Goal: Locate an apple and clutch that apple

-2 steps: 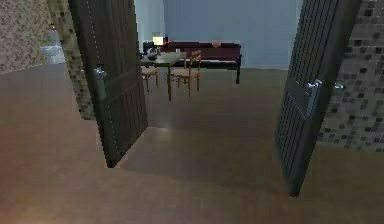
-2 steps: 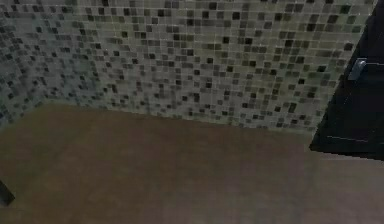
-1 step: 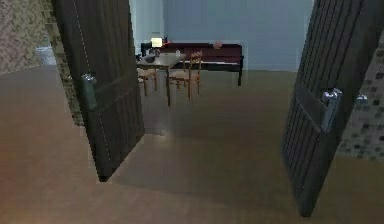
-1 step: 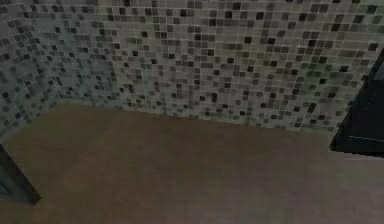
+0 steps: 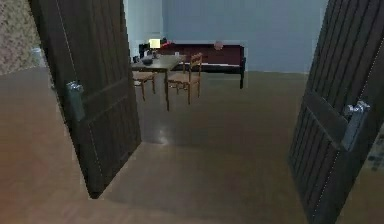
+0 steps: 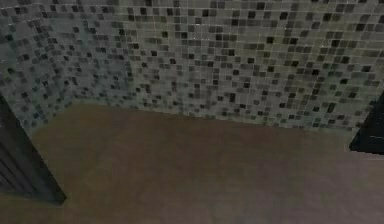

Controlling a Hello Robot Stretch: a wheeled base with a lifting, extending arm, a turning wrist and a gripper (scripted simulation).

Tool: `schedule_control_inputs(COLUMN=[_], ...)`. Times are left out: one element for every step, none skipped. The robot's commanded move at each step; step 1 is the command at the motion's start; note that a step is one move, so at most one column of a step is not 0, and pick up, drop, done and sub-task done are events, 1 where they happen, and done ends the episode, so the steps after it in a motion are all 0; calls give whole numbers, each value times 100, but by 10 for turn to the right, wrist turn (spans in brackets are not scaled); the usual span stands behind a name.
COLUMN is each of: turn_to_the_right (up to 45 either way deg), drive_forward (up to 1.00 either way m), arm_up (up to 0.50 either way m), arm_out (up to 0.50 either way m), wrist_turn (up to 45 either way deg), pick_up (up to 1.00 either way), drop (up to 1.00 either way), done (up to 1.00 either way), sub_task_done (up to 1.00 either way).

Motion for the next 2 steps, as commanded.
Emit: schedule_control_inputs(turn_to_the_right=[150, 0], drive_forward=[0, 100], arm_up=[0, 0], arm_out=[0, 0], wrist_turn=[0, 0], pick_up=[0, 0], drop=[0, 0], done=[0, 0], sub_task_done=[0, 0])
